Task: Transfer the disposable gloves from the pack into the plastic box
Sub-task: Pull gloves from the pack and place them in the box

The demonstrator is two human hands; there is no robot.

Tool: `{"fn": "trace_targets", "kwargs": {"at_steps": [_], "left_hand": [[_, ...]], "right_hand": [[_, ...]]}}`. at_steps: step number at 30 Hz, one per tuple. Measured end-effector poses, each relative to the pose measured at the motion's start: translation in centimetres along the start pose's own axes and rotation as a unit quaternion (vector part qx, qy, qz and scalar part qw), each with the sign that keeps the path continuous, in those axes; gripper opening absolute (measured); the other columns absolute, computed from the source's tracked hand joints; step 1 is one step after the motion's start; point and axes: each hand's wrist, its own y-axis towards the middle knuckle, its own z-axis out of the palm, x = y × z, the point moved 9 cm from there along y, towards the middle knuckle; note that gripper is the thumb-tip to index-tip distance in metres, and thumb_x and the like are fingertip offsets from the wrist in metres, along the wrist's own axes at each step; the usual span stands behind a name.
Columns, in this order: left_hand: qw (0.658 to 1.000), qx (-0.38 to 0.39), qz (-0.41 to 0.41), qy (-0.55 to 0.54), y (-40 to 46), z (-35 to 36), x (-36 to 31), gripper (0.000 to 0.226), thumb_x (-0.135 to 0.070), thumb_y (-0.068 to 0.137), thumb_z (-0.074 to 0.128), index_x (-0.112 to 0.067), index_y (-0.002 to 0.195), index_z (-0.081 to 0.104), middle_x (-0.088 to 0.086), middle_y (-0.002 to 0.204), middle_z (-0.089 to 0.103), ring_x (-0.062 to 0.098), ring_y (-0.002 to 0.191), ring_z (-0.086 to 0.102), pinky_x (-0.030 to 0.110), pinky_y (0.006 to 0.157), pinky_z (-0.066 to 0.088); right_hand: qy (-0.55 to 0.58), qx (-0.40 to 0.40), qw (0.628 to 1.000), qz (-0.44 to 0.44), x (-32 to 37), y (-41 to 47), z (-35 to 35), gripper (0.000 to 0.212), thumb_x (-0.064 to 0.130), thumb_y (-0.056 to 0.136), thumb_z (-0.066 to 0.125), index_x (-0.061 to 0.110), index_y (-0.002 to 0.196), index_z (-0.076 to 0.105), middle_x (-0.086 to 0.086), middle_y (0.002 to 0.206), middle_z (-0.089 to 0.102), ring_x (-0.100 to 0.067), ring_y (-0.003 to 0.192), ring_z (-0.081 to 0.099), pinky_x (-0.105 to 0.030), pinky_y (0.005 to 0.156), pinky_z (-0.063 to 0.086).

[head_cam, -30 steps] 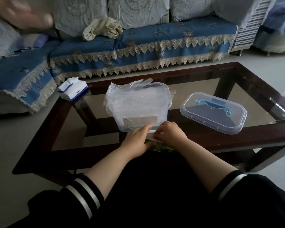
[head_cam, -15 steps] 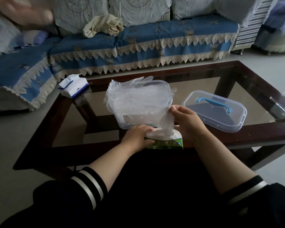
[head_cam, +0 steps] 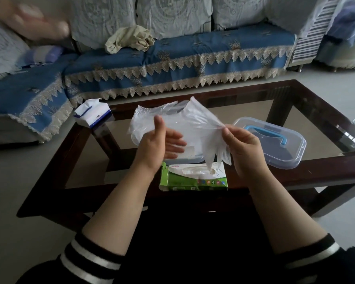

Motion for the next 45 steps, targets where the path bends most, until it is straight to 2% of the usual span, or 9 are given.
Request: {"fn": "trace_targets", "kwargs": {"at_steps": [3, 7, 11, 15, 28, 31, 37, 41, 45], "left_hand": [[0.992, 0.095, -0.069, -0.049, 1.3, 1.4, -1.9, 0.094, -0.069, 0.090, -0.001, -0.007, 0.107, 0.067, 0.012, 0.099, 0.074, 0.022, 0.092, 0.072, 0.031, 0.078, 0.058], [0.992, 0.088, -0.014, 0.087, 3.5, 2.1, -3.8, 0.039, -0.041, 0.097, 0.052, -0.006, 0.099, 0.070, 0.003, 0.089, 0.075, 0.013, 0.081, 0.071, 0.037, 0.083, 0.059], [0.980, 0.077, 0.103, 0.151, 4.5, 2.7, -5.4, 0.013, -0.012, 0.097, 0.056, -0.016, 0.102, 0.067, -0.006, 0.087, 0.072, 0.002, 0.055, 0.057, 0.019, 0.053, 0.048], [0.967, 0.043, 0.202, 0.148, 5.2, 1.5, -7.6, 0.021, -0.010, 0.099, 0.051, -0.021, 0.113, 0.062, -0.008, 0.096, 0.070, -0.001, 0.050, 0.045, 0.017, 0.042, 0.040], [0.963, -0.187, -0.031, 0.190, 11.3, -7.9, 0.7, 0.062, -0.002, 0.099, 0.045, -0.027, 0.152, 0.024, 0.009, 0.152, 0.035, 0.020, 0.095, 0.062, 0.021, 0.056, 0.049], [0.936, -0.180, -0.066, 0.295, 11.1, -7.8, 2.0, 0.070, 0.001, 0.097, 0.045, -0.027, 0.154, 0.016, 0.012, 0.150, 0.038, 0.032, 0.120, 0.054, 0.041, 0.086, 0.050], [0.870, -0.182, -0.048, 0.456, 10.1, -7.3, 1.9, 0.075, -0.009, 0.094, 0.052, -0.025, 0.155, 0.012, 0.013, 0.152, 0.029, 0.034, 0.130, 0.043, 0.043, 0.088, 0.043], [0.822, -0.264, 0.097, 0.496, 8.5, -7.6, -0.4, 0.059, -0.012, 0.092, 0.053, -0.015, 0.147, 0.033, 0.016, 0.146, 0.035, 0.035, 0.127, 0.039, 0.043, 0.096, 0.041], [0.807, -0.245, 0.416, 0.340, 2.1, -3.2, -4.0, 0.021, -0.016, 0.101, 0.042, -0.003, 0.102, 0.058, 0.013, 0.091, 0.059, 0.021, 0.079, 0.055, 0.034, 0.068, 0.049]], "right_hand": [[-0.119, 0.023, 0.988, -0.097, 0.9, -0.2, 1.0, 0.012, 0.014, 0.077, 0.066, 0.017, 0.086, 0.072, 0.001, 0.092, 0.066, -0.006, 0.088, 0.065, -0.027, 0.085, 0.054], [-0.320, 0.015, 0.928, -0.188, 0.9, -0.5, 1.7, 0.015, 0.024, 0.081, 0.068, 0.030, 0.095, 0.069, 0.007, 0.106, 0.061, -0.019, 0.106, 0.059, -0.037, 0.090, 0.052], [-0.374, -0.006, 0.909, -0.183, 1.0, -0.8, 1.5, 0.062, 0.048, 0.075, 0.067, 0.037, 0.130, 0.043, 0.011, 0.135, 0.034, -0.013, 0.129, 0.035, -0.022, 0.106, 0.031], [-0.368, -0.068, 0.920, -0.119, 0.7, -0.5, -0.3, 0.092, 0.061, 0.068, 0.066, 0.032, 0.145, 0.024, 0.014, 0.141, 0.021, -0.011, 0.139, 0.020, -0.035, 0.114, 0.021], [-0.395, -0.043, 0.916, -0.059, -1.4, 0.8, 0.0, 0.084, 0.067, 0.070, 0.059, 0.027, 0.140, 0.034, 0.018, 0.125, 0.036, -0.005, 0.124, 0.037, -0.031, 0.107, 0.033], [-0.428, 0.000, 0.903, -0.025, -2.5, 0.9, 0.7, 0.074, 0.060, 0.075, 0.066, 0.026, 0.135, 0.039, 0.016, 0.119, 0.043, -0.009, 0.119, 0.044, -0.036, 0.105, 0.040], [-0.431, 0.015, 0.901, -0.041, -2.9, 0.6, 1.7, 0.043, 0.048, 0.081, 0.069, 0.027, 0.111, 0.047, 0.013, 0.102, 0.059, -0.004, 0.096, 0.056, -0.027, 0.087, 0.050], [-0.483, 0.012, 0.873, -0.064, -2.6, 0.3, 2.3, 0.030, 0.048, 0.084, 0.066, 0.022, 0.091, 0.053, 0.011, 0.080, 0.057, -0.004, 0.075, 0.054, -0.022, 0.066, 0.046], [-0.552, 0.107, 0.827, -0.020, -4.9, 0.6, 2.6, 0.029, 0.054, 0.079, 0.068, 0.027, 0.081, 0.058, 0.012, 0.090, 0.053, -0.008, 0.085, 0.051, -0.025, 0.073, 0.045]]}}
